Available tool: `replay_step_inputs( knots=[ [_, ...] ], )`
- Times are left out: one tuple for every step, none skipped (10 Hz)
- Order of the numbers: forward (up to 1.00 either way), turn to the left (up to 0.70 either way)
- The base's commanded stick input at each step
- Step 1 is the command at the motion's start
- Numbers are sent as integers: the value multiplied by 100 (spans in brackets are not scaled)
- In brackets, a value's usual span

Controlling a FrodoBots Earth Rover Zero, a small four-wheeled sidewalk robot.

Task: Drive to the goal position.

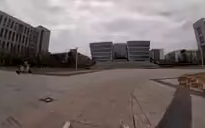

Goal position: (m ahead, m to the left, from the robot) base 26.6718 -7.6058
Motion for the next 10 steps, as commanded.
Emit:
replay_step_inputs(
  knots=[
    [70, 0],
    [70, 0],
    [70, 0],
    [70, -10],
    [70, -24],
    [70, -4],
    [70, 0],
    [70, 0],
    [70, 0],
    [70, 0]
  ],
)
